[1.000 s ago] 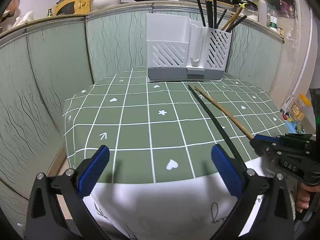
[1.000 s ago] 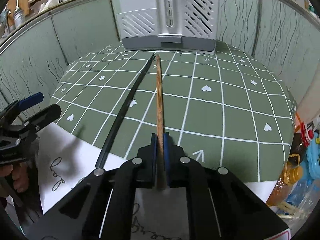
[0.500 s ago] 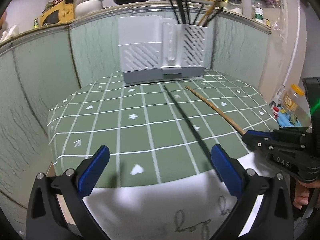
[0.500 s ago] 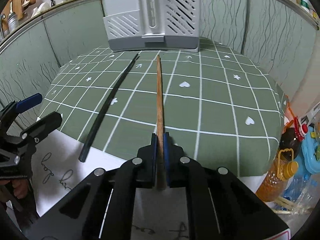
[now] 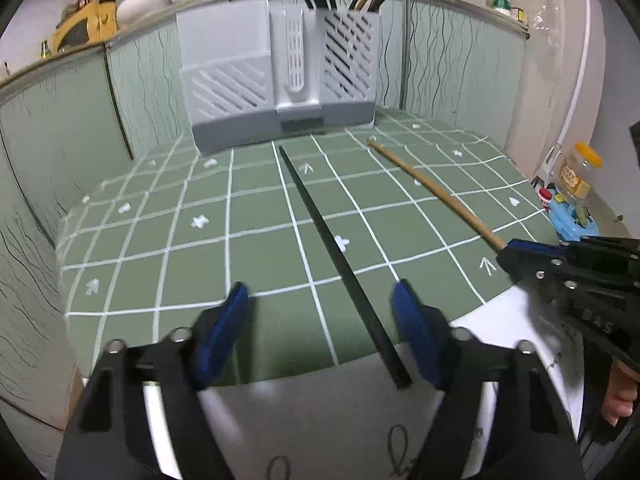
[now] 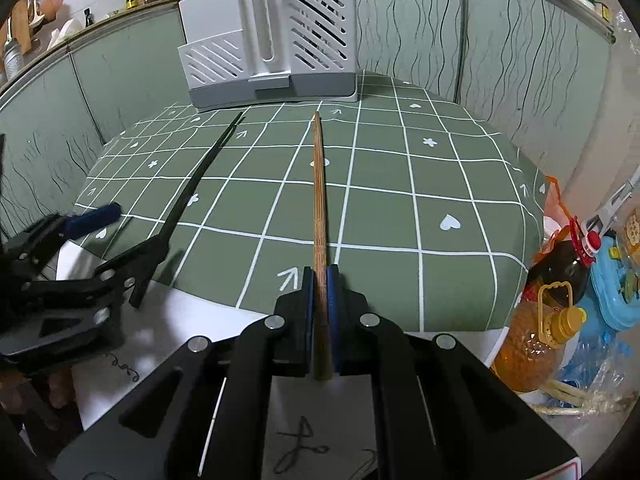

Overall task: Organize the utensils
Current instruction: 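Close the left tool on the black chopstick while the right tool holds the wooden one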

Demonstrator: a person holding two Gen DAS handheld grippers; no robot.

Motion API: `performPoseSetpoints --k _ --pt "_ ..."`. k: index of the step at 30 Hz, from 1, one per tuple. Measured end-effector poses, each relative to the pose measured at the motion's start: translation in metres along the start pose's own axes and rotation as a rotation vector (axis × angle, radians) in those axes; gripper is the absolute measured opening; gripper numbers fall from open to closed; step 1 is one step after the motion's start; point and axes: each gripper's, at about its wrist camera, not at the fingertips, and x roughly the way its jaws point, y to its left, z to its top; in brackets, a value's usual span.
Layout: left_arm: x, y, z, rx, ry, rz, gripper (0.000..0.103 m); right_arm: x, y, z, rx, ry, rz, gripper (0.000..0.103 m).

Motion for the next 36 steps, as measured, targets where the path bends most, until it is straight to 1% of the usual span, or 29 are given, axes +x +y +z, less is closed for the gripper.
performPoseSetpoints --k 2,3,4,5,6,7,10,14,16,21,26,36 --pt "0.001 0.002 -0.002 -0.028 -0.012 -0.005 0.06 0.0 0.0 -0.001 -0.002 0.0 0.001 0.006" --pt "0.003 0.004 -0.002 -0.042 -0.012 0.001 0.05 0.0 0.0 -0.001 -0.002 -0.001 0.002 0.006" --pt "0.002 0.005 -0.003 -0.049 -0.017 0.018 0.036 -0.001 0.0 -0.002 -0.002 -0.001 0.004 0.006" --pt "0.003 0.006 -0.003 -0.052 -0.019 0.037 0.028 -0.001 0.0 -0.002 -0.004 0.0 0.011 0.006" --pt "0.003 0.009 -0.003 -0.057 -0.018 0.065 0.014 -0.001 0.001 -0.002 -0.005 -0.001 0.017 0.007" --pt "0.004 0.013 -0.003 -0.069 -0.016 0.068 0.01 0.0 0.002 -0.002 -0.008 0.001 0.019 0.007" --pt "0.004 0.022 -0.001 -0.086 -0.003 0.039 0.008 0.001 0.005 -0.001 -0.026 0.004 0.013 0.007" --pt "0.0 0.028 -0.001 -0.082 0.006 0.031 0.008 0.003 0.007 0.0 -0.038 0.001 0.005 0.007" --pt "-0.002 0.031 -0.002 -0.086 0.002 0.032 0.008 0.002 0.007 0.001 -0.032 -0.002 0.021 0.007" --pt "-0.018 0.035 0.0 -0.072 -0.031 0.037 0.008 -0.007 0.01 0.003 -0.038 -0.019 0.035 0.007" --pt "-0.031 0.042 0.007 -0.078 -0.057 0.035 0.008 -0.021 0.012 0.01 -0.037 -0.052 0.041 0.007" --pt "-0.063 0.055 0.026 -0.098 -0.13 0.016 0.008 -0.054 0.009 0.035 -0.034 -0.144 0.058 0.007"
